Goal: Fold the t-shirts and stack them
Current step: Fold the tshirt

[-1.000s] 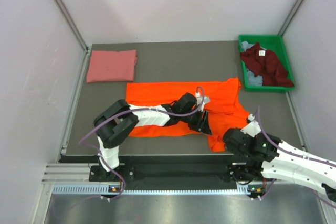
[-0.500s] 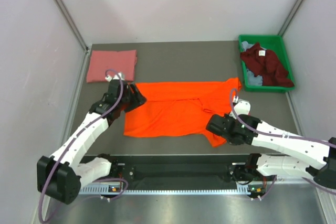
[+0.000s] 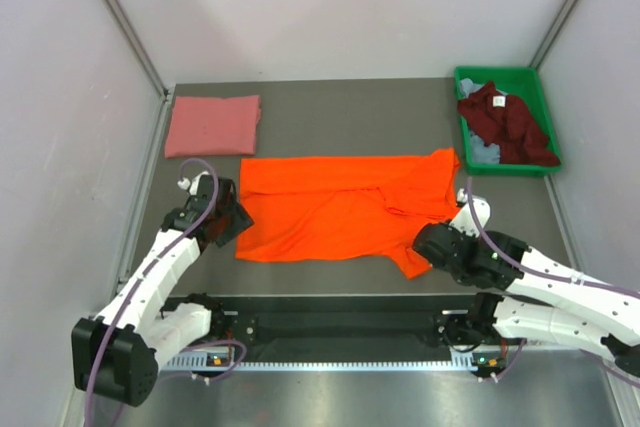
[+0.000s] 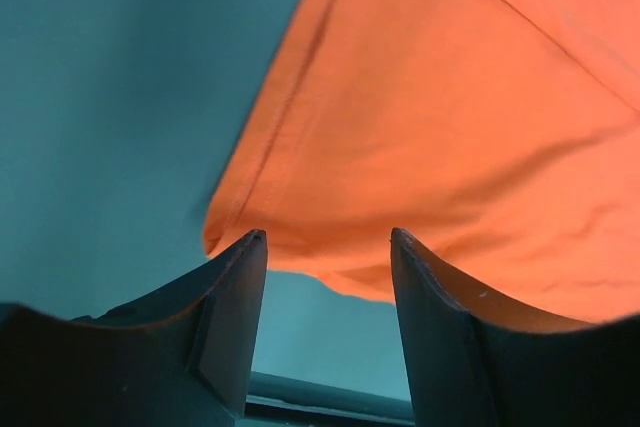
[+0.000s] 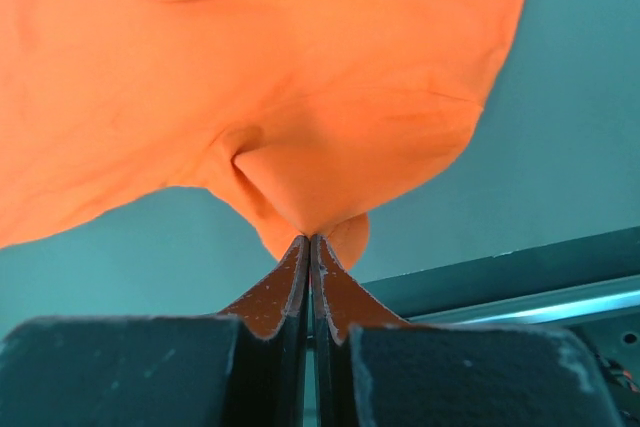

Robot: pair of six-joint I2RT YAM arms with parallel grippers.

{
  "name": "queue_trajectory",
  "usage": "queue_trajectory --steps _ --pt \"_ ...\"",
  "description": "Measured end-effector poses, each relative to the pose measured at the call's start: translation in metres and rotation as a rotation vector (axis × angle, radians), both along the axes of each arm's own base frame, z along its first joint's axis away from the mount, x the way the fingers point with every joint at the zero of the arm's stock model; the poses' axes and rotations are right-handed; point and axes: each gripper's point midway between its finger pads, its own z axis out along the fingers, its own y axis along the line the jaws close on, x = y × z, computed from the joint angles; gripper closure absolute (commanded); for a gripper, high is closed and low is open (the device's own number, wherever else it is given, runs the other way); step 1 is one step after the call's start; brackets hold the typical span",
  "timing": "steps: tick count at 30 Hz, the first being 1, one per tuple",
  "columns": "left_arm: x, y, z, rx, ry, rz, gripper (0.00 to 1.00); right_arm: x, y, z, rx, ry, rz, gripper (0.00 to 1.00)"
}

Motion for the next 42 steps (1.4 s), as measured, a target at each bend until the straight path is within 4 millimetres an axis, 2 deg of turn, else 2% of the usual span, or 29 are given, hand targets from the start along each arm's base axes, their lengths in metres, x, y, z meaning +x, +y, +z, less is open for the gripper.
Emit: queue_trajectory --steps 3,6,10,18,25,29,33,35,39,42 --pt "-0.005 0.007 -0.006 -0.007 0.012 0.103 0.51 0.0 0.004 -0.003 0.017 0.003 0.013 1.0" --pt "-0.017 0.009 -0.022 -0.038 0.039 0.17 0.59 0.002 0.011 -0.002 0.038 -0.003 0.027 1.0" --pt "-0.035 0.007 -0.044 -0.072 0.09 0.204 0.6 0.004 0.015 0.0 0.051 -0.011 0.04 1.0" --pt "-0.039 0.015 -0.052 -0.046 0.126 0.277 0.59 0.004 0.017 -0.003 0.073 -0.02 0.05 1.0" --pt "-0.038 0.017 -0.048 -0.051 0.101 0.291 0.54 0.004 0.016 -0.005 0.073 -0.015 0.047 1.0" --pt "-0.035 0.018 -0.034 -0.067 0.029 0.288 0.64 0.004 0.016 -0.005 0.074 -0.016 0.044 1.0" --pt "-0.034 0.014 -0.026 -0.106 -0.011 0.283 0.66 0.005 0.015 -0.005 0.075 -0.016 0.039 1.0" --pt "-0.037 0.012 -0.033 -0.119 0.009 0.283 0.66 0.005 0.016 -0.005 0.075 -0.015 0.04 1.0" --pt "-0.054 0.01 -0.063 -0.106 0.133 0.294 0.65 0.005 0.015 -0.005 0.07 -0.014 0.044 1.0" --pt "-0.059 0.012 -0.071 -0.094 0.165 0.304 0.63 0.005 0.014 -0.005 0.071 -0.015 0.04 1.0"
